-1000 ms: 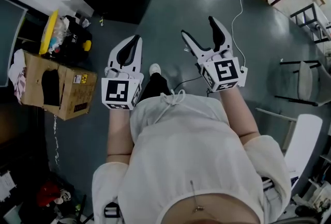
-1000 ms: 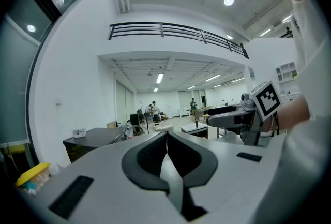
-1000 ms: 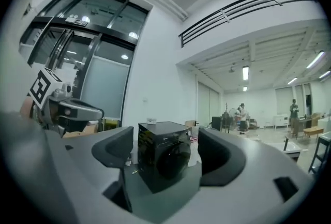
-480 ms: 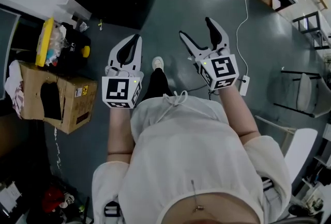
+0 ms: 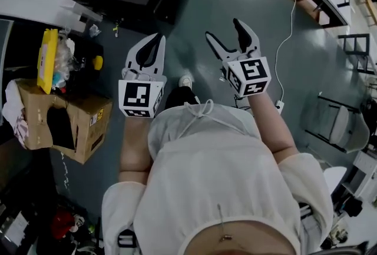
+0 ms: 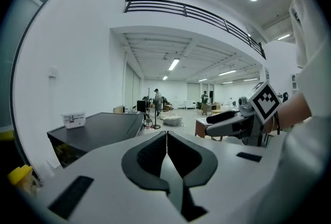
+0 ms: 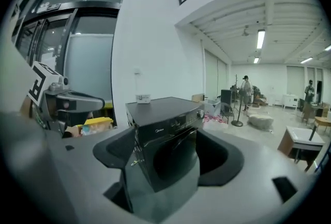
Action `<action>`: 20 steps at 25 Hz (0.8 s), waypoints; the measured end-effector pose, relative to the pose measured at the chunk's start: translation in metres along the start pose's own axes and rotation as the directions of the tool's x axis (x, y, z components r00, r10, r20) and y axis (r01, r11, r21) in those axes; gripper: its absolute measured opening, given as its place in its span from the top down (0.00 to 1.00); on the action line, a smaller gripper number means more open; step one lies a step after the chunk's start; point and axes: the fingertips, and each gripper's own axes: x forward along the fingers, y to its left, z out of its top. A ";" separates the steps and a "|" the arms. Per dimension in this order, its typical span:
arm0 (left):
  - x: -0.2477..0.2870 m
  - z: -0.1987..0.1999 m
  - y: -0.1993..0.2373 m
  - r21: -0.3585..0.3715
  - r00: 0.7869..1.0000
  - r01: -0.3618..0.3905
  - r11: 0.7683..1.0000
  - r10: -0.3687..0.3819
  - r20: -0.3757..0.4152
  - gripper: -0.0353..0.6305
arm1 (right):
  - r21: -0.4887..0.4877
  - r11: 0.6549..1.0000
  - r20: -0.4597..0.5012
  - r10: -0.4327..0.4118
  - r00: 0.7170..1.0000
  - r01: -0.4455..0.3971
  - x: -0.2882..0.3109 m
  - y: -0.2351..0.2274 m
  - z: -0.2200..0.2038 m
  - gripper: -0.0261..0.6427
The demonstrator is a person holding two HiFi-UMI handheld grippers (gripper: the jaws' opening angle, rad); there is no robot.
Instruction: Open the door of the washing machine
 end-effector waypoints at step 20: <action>0.117 -0.158 0.100 -0.110 0.982 -0.151 0.982 0.137 -0.127 0.91 | 0.161 0.982 -0.373 0.151 0.915 -0.096 0.269 -0.016 -0.185 0.49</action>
